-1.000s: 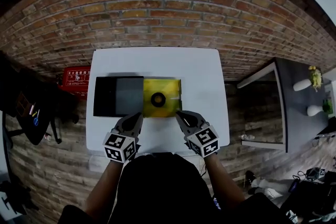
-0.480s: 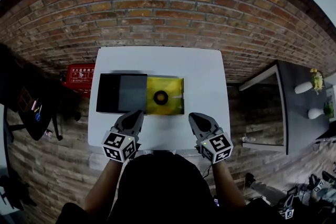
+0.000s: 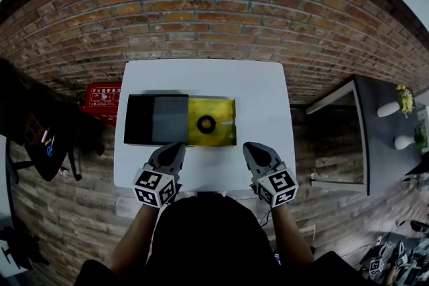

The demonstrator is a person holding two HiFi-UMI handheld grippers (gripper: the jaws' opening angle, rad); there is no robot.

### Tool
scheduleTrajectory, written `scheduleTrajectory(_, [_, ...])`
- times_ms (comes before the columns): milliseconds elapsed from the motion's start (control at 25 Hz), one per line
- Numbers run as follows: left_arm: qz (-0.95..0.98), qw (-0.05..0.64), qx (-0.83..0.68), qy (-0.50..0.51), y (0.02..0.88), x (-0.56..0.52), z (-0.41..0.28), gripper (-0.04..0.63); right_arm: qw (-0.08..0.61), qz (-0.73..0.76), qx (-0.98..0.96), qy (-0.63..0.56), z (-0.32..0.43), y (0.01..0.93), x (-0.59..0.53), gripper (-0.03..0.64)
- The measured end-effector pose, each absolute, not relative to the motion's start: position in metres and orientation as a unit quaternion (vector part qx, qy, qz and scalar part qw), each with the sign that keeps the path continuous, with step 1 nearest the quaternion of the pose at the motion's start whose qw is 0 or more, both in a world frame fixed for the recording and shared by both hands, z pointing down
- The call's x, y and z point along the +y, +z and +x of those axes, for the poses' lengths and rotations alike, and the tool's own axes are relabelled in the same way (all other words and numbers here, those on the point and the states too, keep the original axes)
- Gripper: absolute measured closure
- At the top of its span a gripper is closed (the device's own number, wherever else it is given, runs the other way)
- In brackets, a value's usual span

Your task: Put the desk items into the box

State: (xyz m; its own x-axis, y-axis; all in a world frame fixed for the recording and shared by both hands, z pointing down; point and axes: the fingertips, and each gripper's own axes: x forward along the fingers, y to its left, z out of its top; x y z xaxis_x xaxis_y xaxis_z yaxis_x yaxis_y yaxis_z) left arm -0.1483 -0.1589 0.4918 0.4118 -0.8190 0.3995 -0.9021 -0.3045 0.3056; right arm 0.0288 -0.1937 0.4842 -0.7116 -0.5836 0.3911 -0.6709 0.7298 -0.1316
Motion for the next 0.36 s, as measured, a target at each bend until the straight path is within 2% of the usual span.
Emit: scheduleTrajectory(360, [0.801, 0.246, -0.539, 0.085, 0.4911, -0.1666, -0.1557, 0.583, 0.162, 0.345, -0.915, 0.133, 0.0242, 0.4836, -0.2011, 0.597])
